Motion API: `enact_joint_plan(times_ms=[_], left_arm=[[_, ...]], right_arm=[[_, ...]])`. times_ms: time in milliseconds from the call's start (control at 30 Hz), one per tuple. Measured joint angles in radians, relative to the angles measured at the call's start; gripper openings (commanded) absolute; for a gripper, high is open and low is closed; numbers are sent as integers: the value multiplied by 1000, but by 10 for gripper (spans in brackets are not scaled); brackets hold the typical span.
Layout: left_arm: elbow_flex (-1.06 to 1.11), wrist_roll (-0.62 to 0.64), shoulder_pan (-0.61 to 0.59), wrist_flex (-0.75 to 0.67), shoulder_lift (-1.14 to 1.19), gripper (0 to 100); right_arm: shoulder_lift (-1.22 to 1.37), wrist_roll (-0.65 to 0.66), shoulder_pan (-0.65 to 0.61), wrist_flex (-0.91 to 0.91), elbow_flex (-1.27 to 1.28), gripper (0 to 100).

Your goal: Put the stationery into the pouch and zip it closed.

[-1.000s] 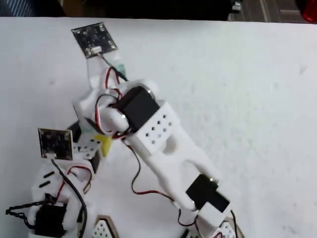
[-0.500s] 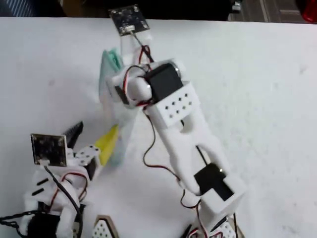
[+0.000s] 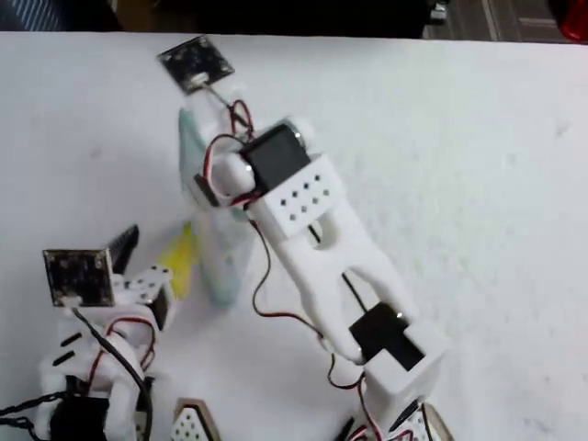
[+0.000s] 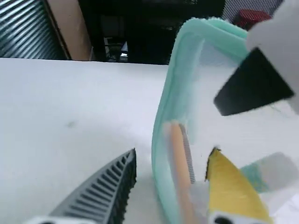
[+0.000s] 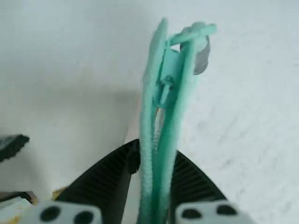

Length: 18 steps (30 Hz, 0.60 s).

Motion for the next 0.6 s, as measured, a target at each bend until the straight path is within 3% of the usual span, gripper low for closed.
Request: enact_joint_plan(times_ms=[100,400,600], left_arm=[[0,0,-44,-32,0,204],[84,0,-66,-160,2,191],[84,0,-66,-161,2,190]], right_arm=[[0,138,31,0,9,17],[-11,775,186,6,-269,17],[-163,985,152,5,-381,17]])
